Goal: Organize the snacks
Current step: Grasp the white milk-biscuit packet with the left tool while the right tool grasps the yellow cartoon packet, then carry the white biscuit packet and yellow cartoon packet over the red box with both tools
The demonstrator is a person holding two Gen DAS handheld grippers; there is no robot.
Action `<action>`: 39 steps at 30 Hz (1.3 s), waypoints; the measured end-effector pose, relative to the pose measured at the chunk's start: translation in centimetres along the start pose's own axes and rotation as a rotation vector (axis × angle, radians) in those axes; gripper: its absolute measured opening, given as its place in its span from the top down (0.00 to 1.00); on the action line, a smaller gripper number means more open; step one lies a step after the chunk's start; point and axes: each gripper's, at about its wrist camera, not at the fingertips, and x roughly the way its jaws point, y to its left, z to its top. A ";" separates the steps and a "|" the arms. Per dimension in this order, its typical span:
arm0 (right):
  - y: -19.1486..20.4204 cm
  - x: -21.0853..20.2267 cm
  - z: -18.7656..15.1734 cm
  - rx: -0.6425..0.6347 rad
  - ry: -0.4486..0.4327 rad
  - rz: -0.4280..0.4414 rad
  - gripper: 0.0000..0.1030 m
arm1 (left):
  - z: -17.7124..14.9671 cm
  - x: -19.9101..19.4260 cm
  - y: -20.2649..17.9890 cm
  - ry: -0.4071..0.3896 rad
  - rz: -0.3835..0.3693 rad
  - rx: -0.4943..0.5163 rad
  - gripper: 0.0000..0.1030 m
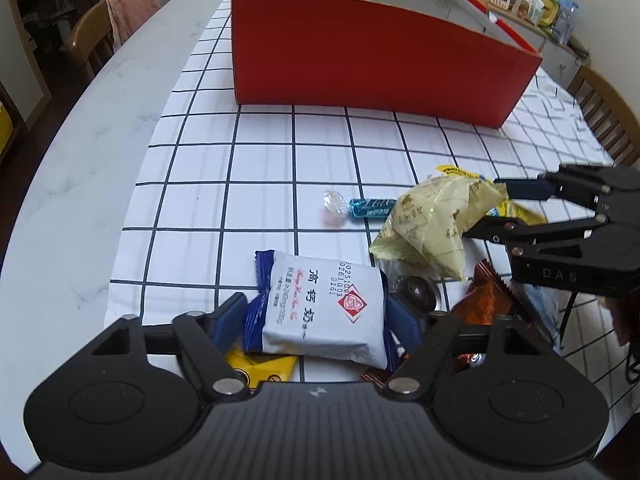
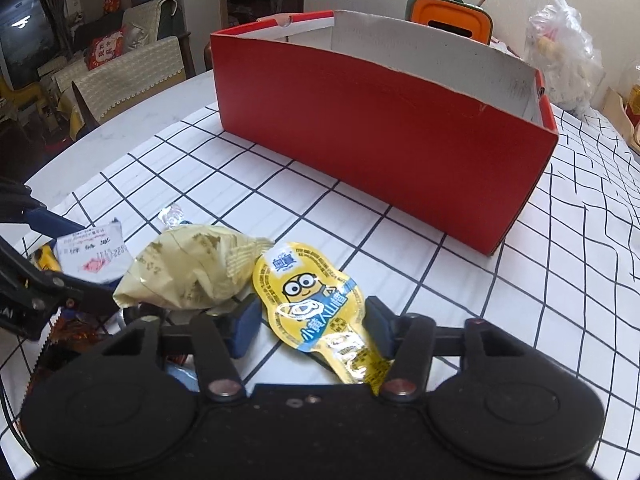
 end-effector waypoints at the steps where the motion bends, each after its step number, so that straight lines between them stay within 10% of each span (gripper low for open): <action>1: 0.0 -0.1 -0.1 0.001 -0.004 0.000 0.50 | 0.0 0.0 0.2 -0.005 -0.005 -0.008 0.33; 39: -2.4 -10.8 0.8 0.161 -0.277 -0.052 0.51 | 3.5 -8.8 0.3 -0.258 -0.048 -0.038 0.38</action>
